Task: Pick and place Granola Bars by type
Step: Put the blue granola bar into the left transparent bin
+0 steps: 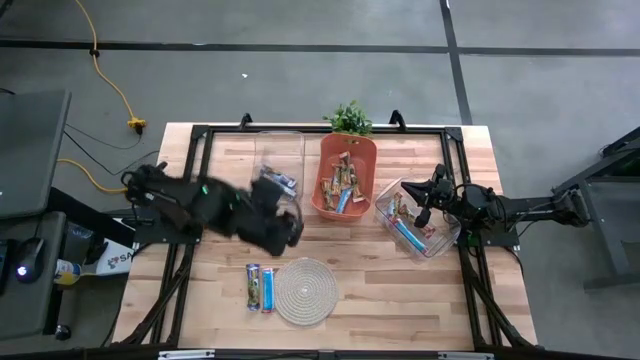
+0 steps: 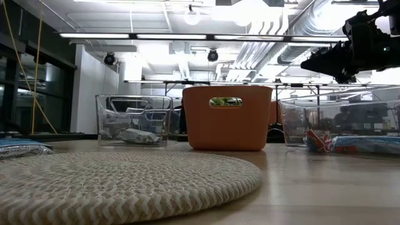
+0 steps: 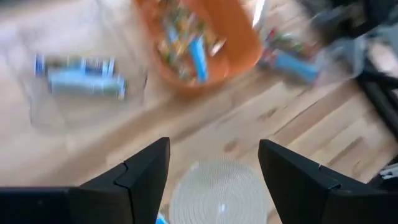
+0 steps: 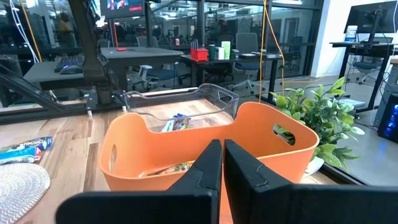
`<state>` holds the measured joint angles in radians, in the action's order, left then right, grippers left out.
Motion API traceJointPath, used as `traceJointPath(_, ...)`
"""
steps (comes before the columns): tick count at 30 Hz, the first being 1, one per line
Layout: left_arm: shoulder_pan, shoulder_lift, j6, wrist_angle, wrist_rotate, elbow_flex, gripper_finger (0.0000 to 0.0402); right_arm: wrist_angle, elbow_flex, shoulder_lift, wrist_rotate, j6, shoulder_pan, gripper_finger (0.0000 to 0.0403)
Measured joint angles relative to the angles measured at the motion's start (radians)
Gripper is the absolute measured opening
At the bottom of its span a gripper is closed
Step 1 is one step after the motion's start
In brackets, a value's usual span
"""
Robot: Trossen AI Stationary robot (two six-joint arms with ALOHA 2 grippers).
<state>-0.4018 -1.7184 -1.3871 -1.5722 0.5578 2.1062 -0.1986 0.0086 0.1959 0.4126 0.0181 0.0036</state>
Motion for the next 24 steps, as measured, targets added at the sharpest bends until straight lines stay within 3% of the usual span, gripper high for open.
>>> traceJointPath(5,-0.097,-0.003,-0.326,0.003,-0.063,-0.177,0.0243,0.0,0.0,0.0,0.0,0.0,0.0,0.0)
traceJointPath(13,-0.212,-0.003,-0.803,0.03,-0.31,-0.506,0.0243,0.0,0.0,0.0,0.0,0.0,0.0,0.0)
traceJointPath(18,-0.25,-0.003,-0.924,0.185,-0.408,-0.669,0.0243,0.0,0.0,0.0,0.0,0.0,0.0,0.0)
traceJointPath(24,-0.246,-0.004,-0.948,0.441,-0.417,-0.812,0.0243,0.0,0.0,0.0,0.0,0.0,0.0,0.0)
